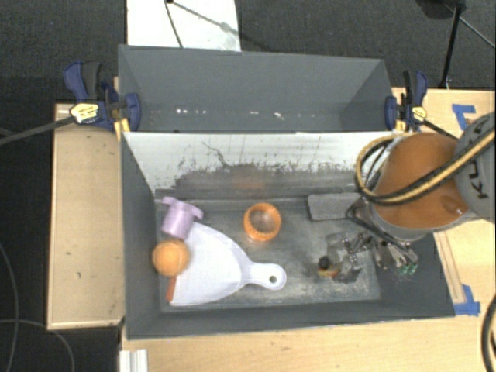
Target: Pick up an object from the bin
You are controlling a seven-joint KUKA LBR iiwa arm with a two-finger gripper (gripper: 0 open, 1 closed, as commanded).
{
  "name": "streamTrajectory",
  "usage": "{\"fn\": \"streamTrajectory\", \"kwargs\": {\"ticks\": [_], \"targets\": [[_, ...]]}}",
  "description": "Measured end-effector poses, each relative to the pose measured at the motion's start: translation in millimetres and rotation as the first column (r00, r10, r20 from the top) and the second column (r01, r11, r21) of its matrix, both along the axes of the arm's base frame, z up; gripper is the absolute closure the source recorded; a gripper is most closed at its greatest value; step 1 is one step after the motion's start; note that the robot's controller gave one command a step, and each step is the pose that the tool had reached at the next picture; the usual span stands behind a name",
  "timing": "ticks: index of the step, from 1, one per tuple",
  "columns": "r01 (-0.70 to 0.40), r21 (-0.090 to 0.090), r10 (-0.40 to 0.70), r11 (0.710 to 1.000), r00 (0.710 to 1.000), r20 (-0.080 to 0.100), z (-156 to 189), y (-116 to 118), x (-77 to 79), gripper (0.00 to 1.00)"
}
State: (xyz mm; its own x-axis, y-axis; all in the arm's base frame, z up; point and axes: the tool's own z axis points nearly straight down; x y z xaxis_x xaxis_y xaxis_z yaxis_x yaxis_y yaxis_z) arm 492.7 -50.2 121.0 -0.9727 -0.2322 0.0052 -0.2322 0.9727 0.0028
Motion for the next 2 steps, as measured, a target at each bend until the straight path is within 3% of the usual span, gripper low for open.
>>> {"fn": "streamTrajectory", "kwargs": {"ticks": [1, 2], "targets": [[-0.021, -0.002, 0.021, 1.0, 1.0, 0.013, 43, -4, 9.0, 1.0], [-0.05, 0.0, 0.05, 0.999, 0.999, 0.004, 81, -5, 2.0, 1.0]]}}
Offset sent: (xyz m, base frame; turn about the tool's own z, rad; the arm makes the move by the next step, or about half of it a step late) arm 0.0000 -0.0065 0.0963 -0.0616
